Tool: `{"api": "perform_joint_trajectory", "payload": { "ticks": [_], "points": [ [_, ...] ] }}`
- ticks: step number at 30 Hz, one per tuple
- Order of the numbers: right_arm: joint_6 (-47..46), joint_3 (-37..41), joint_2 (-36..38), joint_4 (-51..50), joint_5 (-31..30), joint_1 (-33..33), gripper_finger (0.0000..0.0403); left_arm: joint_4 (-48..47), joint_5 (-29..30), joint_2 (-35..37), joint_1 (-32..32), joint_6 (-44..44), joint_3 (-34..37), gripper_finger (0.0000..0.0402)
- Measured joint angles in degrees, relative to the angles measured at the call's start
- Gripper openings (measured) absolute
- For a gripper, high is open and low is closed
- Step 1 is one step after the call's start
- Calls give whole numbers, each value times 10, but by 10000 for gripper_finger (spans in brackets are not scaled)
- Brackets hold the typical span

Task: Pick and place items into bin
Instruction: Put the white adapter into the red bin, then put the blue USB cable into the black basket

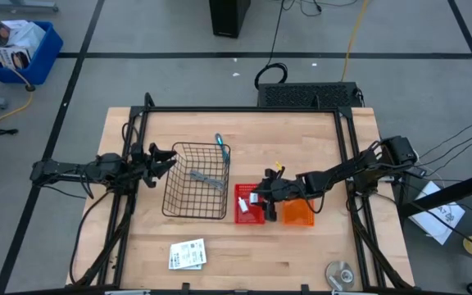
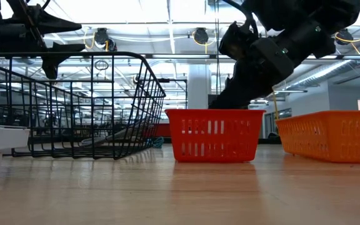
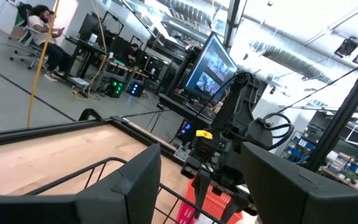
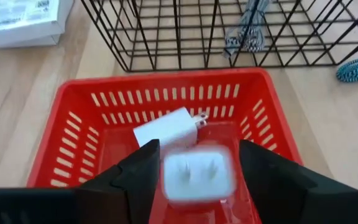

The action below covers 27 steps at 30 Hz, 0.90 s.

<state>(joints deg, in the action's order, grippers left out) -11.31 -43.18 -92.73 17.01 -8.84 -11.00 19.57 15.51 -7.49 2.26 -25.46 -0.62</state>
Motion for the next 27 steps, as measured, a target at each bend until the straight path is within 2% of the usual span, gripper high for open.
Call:
{"api": "perform_joint_trajectory", "payload": {
  "ticks": [7,13,18,22,27],
  "points": [
    [0,0,0,21,1,0,222,-1,-4,0,0,-2,0,228],
    [11,0,9,98,1,6,211,-2,-5,0,0,-4,0,228],
    [19,0,31,98,0,20,206,-10,5,0,-3,-12,-7,228],
    [26,0,34,98,0,21,206,-53,5,-7,-18,-7,-56,228],
    [30,0,34,96,-1,19,206,-204,10,-60,-54,13,-174,228]
  ]
}}
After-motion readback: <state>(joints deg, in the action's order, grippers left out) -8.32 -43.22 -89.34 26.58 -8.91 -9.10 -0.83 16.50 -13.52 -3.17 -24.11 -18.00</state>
